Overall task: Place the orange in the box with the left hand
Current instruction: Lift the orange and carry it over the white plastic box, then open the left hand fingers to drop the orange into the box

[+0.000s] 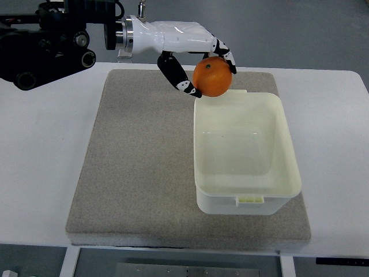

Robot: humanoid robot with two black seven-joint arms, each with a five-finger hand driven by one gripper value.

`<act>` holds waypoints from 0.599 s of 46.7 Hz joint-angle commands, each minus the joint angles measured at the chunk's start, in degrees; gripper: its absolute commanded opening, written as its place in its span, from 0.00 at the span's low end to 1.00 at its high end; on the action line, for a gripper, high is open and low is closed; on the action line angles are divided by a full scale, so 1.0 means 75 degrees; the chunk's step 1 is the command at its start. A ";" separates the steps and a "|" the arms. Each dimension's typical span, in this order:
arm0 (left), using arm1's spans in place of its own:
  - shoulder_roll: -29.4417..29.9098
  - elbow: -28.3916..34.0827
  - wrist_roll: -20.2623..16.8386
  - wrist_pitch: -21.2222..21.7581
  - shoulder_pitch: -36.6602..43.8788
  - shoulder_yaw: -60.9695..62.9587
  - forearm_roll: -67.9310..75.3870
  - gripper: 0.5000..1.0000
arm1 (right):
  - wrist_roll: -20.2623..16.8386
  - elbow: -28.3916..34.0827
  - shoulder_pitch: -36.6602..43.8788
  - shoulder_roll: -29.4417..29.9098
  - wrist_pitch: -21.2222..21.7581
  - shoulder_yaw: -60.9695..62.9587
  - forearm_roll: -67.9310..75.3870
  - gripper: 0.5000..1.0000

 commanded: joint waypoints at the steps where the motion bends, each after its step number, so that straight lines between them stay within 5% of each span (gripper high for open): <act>1: -0.0018 -0.0317 0.0006 -0.0011 -0.0001 -0.0065 0.0004 0.00 | 0.0003 0.0002 -0.0002 0.0000 0.0000 0.0000 0.0000 0.86; 28: -0.0335 -0.0904 -0.0006 0.0012 0.0116 -0.0182 -0.0043 0.00 | 0.0003 0.0002 -0.0002 0.0000 0.0000 0.0000 0.0000 0.86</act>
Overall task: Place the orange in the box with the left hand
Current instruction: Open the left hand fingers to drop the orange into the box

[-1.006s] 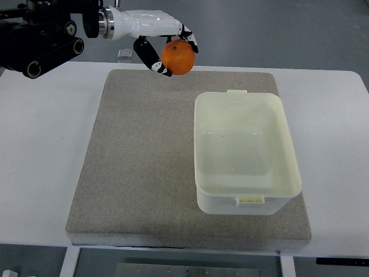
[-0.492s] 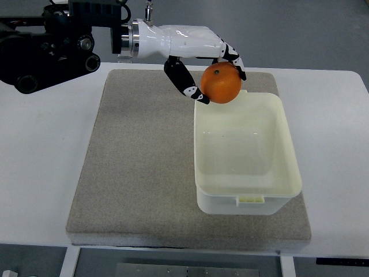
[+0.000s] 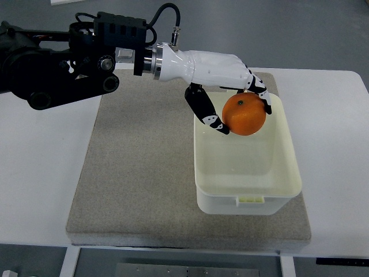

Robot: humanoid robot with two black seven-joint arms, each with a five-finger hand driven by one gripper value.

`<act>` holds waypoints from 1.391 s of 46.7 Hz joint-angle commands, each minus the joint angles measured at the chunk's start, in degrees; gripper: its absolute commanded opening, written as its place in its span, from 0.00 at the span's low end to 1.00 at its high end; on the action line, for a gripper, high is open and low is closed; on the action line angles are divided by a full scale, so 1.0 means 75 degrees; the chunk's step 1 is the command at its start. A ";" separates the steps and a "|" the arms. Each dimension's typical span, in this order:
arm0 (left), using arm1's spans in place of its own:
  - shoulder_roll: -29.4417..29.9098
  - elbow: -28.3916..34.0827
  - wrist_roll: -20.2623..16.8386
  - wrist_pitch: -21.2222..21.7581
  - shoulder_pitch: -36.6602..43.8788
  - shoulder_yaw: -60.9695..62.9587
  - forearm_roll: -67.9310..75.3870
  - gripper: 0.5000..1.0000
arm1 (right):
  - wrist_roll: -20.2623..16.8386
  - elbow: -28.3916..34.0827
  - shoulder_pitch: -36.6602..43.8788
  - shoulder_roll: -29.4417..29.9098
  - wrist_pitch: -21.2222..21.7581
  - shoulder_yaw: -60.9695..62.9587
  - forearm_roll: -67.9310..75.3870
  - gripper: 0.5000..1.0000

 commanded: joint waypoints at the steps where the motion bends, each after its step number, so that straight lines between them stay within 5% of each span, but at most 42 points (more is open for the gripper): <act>1: 0.0006 0.0032 -0.0042 0.0016 0.0032 -0.0150 -0.0042 0.00 | 0.0002 0.0001 -0.0001 0.0000 0.0000 0.0000 0.0000 0.86; 12: -0.0111 0.0032 -0.0042 -0.0043 0.0220 -0.0350 -0.0077 0.24 | 0.0002 0.0001 -0.0001 0.0000 0.0000 0.0000 0.0000 0.86; 17: -0.0112 0.0032 -0.0042 -0.0125 0.0232 -0.0327 -0.0077 0.25 | -0.0009 0.0001 0.0011 0.0000 0.0000 0.0000 0.0000 0.86; 20: -0.0112 0.0032 -0.0042 -0.0102 0.0220 -0.0350 -0.0077 0.65 | 0.0002 0.0001 -0.0001 0.0000 0.0000 0.0000 0.0000 0.86; 21: -0.0112 0.0032 -0.0042 -0.0090 0.0232 -0.0350 -0.0077 0.69 | 0.0002 0.0001 -0.0001 0.0000 0.0000 0.0000 0.0000 0.86; 50: -0.0100 0.0079 -0.0042 -0.0066 0.0302 -0.0338 0.0028 0.76 | -0.0009 0.0001 0.0000 0.0000 0.0000 0.0000 0.0000 0.86; 65: -0.0006 0.0781 -0.0030 -0.0090 0.0314 -0.0292 0.0075 0.76 | 0.0002 0.0001 -0.0001 0.0000 0.0000 0.0000 0.0000 0.86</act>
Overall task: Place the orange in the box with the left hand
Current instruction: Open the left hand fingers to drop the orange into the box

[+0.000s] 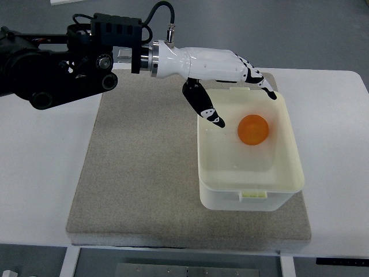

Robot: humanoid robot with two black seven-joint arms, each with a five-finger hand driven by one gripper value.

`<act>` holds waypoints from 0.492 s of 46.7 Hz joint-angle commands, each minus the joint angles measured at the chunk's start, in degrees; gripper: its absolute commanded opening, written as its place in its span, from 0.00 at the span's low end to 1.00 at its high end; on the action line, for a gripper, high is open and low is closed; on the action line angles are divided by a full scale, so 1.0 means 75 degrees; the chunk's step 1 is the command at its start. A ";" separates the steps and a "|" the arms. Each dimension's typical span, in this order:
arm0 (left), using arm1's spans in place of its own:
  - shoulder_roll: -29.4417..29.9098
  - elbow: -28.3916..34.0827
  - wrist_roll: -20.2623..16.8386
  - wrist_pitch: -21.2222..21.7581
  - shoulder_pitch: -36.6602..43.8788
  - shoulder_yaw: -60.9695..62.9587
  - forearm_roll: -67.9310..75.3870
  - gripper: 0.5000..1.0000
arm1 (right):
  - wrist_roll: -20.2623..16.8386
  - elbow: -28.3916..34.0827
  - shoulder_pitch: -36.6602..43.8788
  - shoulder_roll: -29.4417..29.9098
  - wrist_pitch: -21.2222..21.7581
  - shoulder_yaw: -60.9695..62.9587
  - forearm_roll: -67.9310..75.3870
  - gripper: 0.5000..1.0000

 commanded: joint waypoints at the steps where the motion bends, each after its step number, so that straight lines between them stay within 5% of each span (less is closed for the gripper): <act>1: 0.0017 0.0297 0.0003 -0.0013 0.0006 0.0036 0.0000 0.76 | 0.0004 0.0000 -0.0001 0.0000 0.0000 0.0000 0.0000 0.86; 23: 0.0087 0.3038 0.0003 -0.0013 0.0053 0.0540 0.0012 0.77 | 0.0004 0.0000 -0.0001 0.0000 0.0000 0.0000 0.0000 0.86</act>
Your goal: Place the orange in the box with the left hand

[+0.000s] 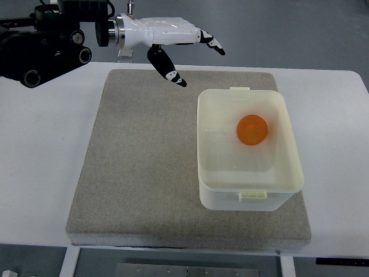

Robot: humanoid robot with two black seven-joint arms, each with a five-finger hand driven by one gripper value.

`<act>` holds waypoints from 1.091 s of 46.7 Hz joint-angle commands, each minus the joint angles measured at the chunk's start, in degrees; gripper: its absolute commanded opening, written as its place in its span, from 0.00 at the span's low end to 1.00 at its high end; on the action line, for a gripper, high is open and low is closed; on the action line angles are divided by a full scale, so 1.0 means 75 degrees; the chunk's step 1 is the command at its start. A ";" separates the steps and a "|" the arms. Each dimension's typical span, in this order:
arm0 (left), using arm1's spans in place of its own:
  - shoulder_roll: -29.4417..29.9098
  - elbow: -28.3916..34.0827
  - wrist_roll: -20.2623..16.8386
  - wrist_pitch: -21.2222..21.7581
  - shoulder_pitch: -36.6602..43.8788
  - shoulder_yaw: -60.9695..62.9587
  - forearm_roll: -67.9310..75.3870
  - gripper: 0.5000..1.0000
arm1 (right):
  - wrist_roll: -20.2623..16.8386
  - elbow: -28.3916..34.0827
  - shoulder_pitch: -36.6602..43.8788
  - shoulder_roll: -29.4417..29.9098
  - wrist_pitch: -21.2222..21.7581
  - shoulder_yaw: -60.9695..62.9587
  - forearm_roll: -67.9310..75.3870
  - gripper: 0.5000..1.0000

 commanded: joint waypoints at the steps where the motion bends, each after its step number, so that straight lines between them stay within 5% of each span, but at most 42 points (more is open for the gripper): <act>1: -0.0012 0.0673 0.0002 0.0013 0.0051 0.0047 -0.0012 0.76 | 0.0002 0.0002 0.0000 0.0000 0.0000 0.0000 0.0000 0.86; 27: -0.0493 0.3451 0.0037 0.0107 0.0790 -0.0093 -0.0269 0.76 | 0.0002 0.0002 0.0000 0.0000 0.0000 0.0000 0.0000 0.86; 36: -0.0610 0.3791 0.0073 0.0107 0.1035 -0.0058 -0.2025 0.77 | 0.0002 0.0002 0.0000 0.0000 0.0000 0.0000 0.0000 0.86; 38: -0.0645 0.3803 0.0073 0.0118 0.1105 -0.0070 -0.2447 0.80 | 0.0002 0.0002 0.0000 0.0000 0.0000 0.0000 0.0000 0.86; 40: -0.0657 0.3803 0.0073 0.0165 0.1199 -0.0116 -0.2846 0.99 | 0.0002 0.0002 0.0000 0.0000 0.0000 0.0000 0.0000 0.86; 51: -0.0727 0.3780 0.0061 0.1875 0.1668 -0.0093 -0.5517 0.99 | 0.0002 0.0002 0.0000 0.0000 0.0000 0.0000 0.0000 0.86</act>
